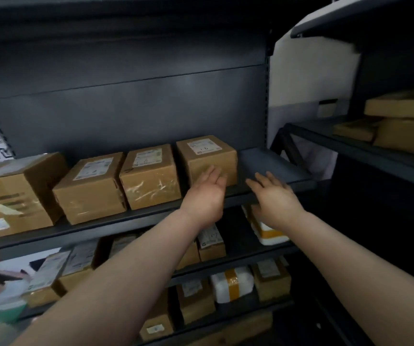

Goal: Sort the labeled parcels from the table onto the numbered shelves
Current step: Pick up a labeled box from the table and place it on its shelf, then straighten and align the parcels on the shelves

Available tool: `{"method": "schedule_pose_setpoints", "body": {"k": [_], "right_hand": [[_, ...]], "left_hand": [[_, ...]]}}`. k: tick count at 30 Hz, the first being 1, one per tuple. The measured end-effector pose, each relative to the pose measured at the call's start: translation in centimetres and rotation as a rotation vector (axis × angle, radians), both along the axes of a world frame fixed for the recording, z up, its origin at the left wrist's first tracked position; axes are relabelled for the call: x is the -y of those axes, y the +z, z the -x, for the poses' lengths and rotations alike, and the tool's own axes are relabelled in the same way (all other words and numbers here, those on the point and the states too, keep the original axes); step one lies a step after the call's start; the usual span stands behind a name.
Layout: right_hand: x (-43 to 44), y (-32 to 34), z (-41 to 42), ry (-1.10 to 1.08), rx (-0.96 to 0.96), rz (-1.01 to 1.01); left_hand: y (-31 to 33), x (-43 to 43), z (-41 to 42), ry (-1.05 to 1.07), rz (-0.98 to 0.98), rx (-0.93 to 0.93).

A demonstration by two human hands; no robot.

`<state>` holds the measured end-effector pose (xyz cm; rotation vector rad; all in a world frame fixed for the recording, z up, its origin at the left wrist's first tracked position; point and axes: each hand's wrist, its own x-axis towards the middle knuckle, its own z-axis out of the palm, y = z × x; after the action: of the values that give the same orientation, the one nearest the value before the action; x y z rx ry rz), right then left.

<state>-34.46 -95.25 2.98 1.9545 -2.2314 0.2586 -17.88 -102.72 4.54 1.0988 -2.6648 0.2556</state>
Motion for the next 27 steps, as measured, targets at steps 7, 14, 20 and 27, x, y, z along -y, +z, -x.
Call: {"method": "schedule_pose_setpoints", "body": {"k": [7, 14, 20, 27], "right_hand": [[-12.3, -4.8, -5.6, -0.37, 0.111, -0.172], [-30.0, -8.6, -12.4, -0.758, 0.22, -0.308], [-44.5, -9.9, -16.8, -1.035, 0.32, -0.333], [-66.0, -10.1, -24.6, -1.38, 0.371, -0.263]], "left_hand": [[-3.7, -6.3, -2.3, -0.358, -0.115, 0.234], [-7.7, -18.6, -2.5, -0.675, -0.226, 0.532], [-8.1, -31.9, -1.0, -0.946, -0.233, 0.611], [-9.1, -54.8, -2.0, -1.31, -0.173, 0.665]]}}
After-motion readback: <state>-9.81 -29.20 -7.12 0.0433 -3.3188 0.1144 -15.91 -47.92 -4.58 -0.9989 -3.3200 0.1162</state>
